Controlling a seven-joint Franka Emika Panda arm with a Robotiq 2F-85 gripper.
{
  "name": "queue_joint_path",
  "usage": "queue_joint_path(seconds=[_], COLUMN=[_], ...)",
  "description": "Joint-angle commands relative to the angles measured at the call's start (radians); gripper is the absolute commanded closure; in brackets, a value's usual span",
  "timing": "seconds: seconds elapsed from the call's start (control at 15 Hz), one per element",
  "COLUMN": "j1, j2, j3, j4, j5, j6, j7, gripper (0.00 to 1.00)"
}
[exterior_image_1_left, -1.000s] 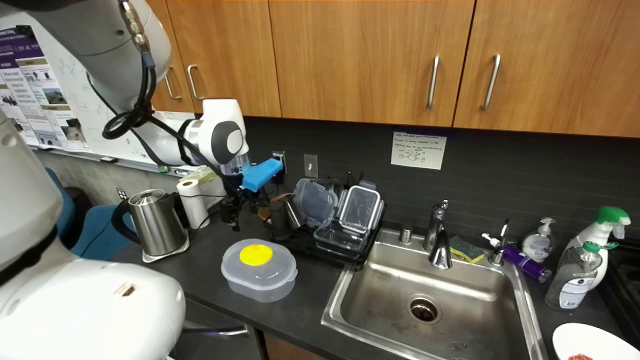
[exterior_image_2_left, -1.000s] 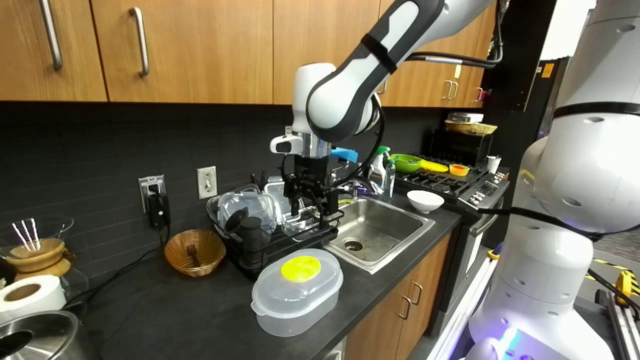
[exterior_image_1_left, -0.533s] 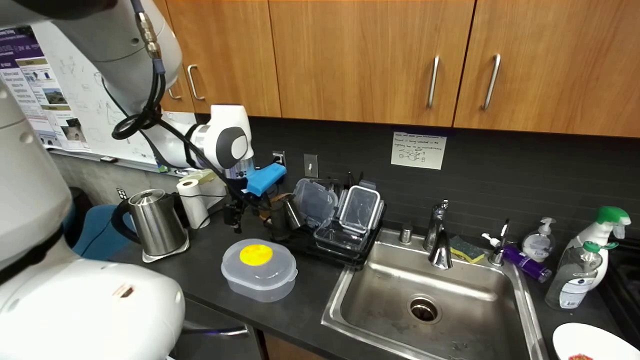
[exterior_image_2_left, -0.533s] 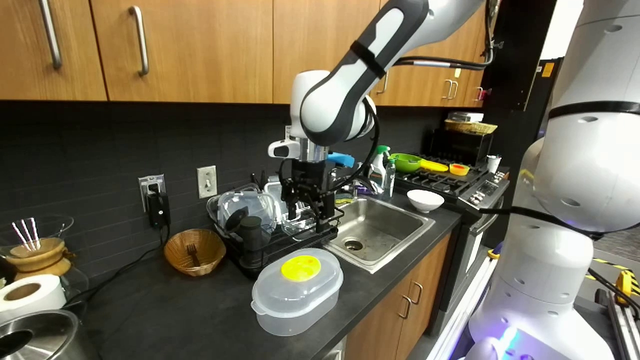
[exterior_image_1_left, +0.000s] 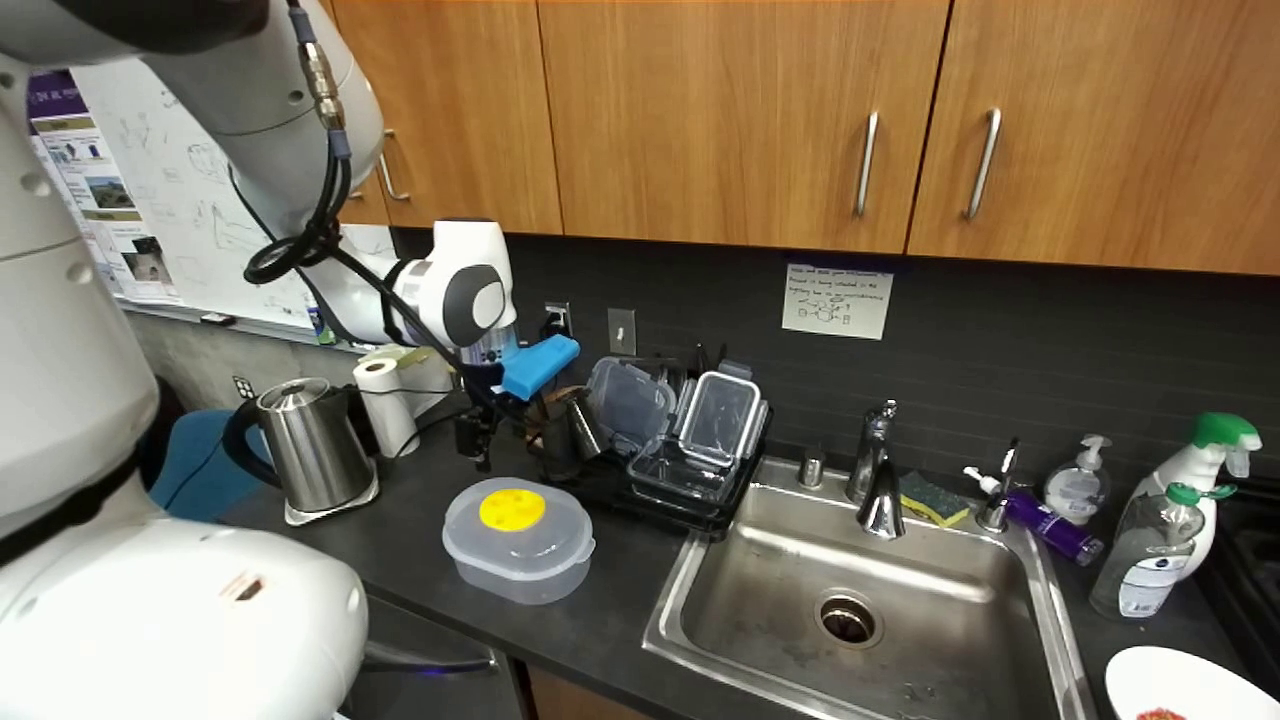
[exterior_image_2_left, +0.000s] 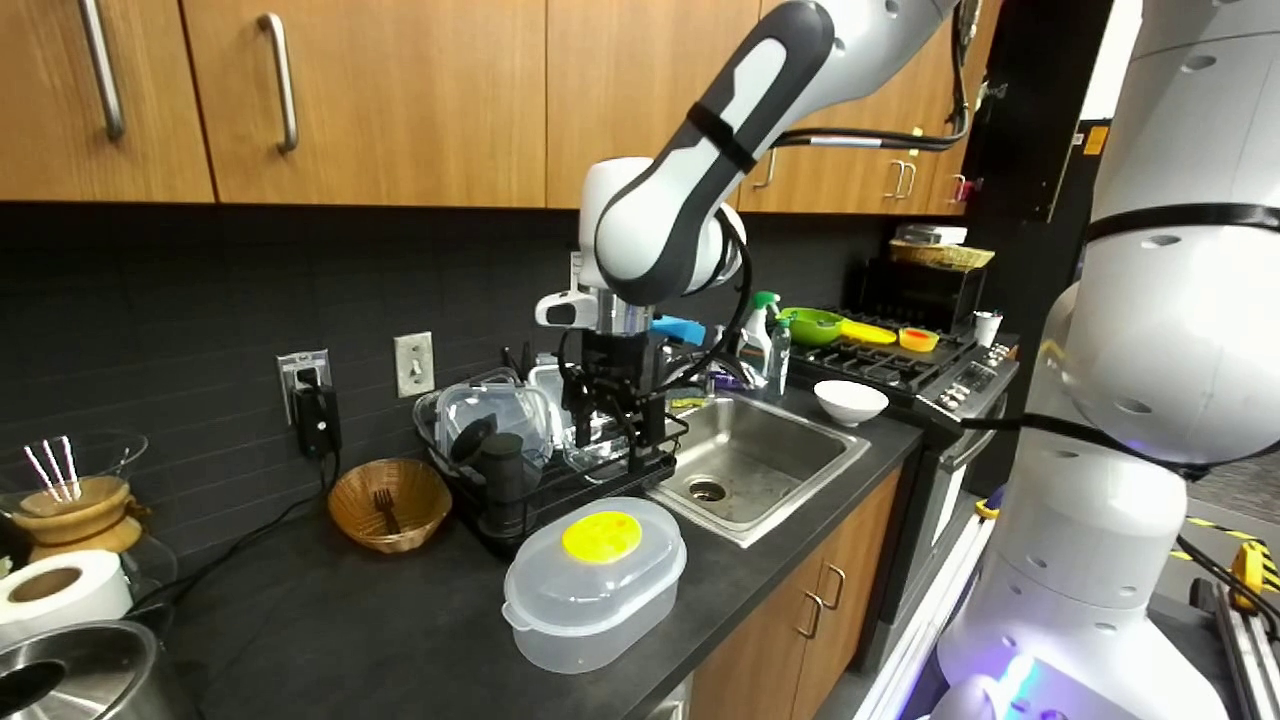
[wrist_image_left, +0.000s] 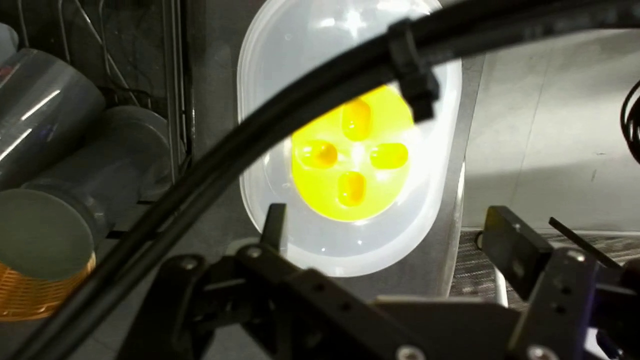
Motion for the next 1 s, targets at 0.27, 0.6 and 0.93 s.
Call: queue_joint_path(seconds=[0.27,0.6,0.93], j1=[-0.038,-0.05,-0.066], j2=[0.044,0.059,0.078], j3=[0.036,0.046,0.053], j4=[0.016,0.011,0.013], j5=[0.032,0.039,0.043], j6=[0.032,0.058,0.07], j7=[-0.023,-0.028,-0.028], gripper=[0.0,0.0,0.0])
